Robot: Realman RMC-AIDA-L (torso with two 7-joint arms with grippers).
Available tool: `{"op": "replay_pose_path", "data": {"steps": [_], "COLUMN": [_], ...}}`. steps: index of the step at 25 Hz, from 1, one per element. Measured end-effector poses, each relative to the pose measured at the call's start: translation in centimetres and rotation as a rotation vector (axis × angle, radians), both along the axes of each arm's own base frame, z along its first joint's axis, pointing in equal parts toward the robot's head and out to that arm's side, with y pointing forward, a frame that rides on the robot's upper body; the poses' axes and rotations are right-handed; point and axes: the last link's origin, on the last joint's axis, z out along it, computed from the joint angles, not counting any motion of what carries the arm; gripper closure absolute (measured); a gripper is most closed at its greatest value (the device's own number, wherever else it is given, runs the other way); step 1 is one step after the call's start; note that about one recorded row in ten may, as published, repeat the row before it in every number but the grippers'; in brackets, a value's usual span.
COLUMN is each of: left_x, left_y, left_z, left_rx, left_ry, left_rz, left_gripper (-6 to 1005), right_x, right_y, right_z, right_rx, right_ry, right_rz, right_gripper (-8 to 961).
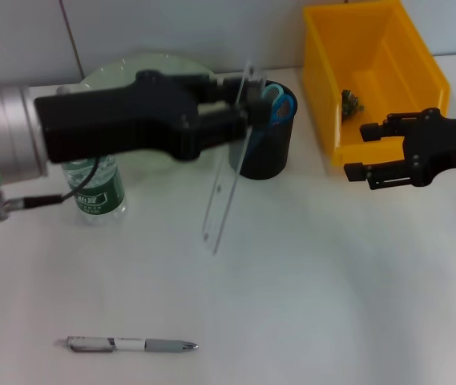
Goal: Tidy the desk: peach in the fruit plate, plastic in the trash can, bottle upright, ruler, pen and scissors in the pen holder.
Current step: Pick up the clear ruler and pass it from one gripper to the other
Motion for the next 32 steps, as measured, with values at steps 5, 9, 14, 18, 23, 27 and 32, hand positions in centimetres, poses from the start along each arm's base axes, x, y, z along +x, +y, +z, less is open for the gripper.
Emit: {"op": "replay_pose_path", "data": {"steps": [5,9,14,18,23,27,32], "left_x": [-0.5,-1.7,-3.1,-4.2,-4.3,-4.5,-4.4], "left_y": [1.5,2.8,2.8,2.3,1.6,1.0,0.0], "left_z": [-0.9,-1.2,-2.0,-3.4,-4.8,-5.9,-7.2], "left_rx": [0.007,0.078,0.188,0.262,0.324,0.404,0.518], "left_ry": [-0.074,-0.256,-0.408,-0.482,-0.499,-0.510,-0.511], "left_rz": [0.015,0.038,0.034,0.057,0.047,0.047,0.052], "left_gripper": [600,600,600,599,599,599,598], "right_x": [0.4,0.5,0.3,0.0,-0.2,-0.2,0.4], "right_y": [-0.2,-0.4,-0.7,-1.1,-1.6,-1.9,-2.0], "right_z": [0.2,0.2,-0.2,-0.6,-1.6,-2.3,-2.3], "right_rx": [0.000,-0.006,-0.025,-0.042,-0.049,0.004,0.134], "right_ry": [-0.003,-0.001,0.016,0.037,0.068,0.110,0.218], "right_rz": [-0.014,-0.017,-0.012,-0.008,0.022,0.059,0.107], "right_gripper": [167,167,167,168,168,168,168]}}
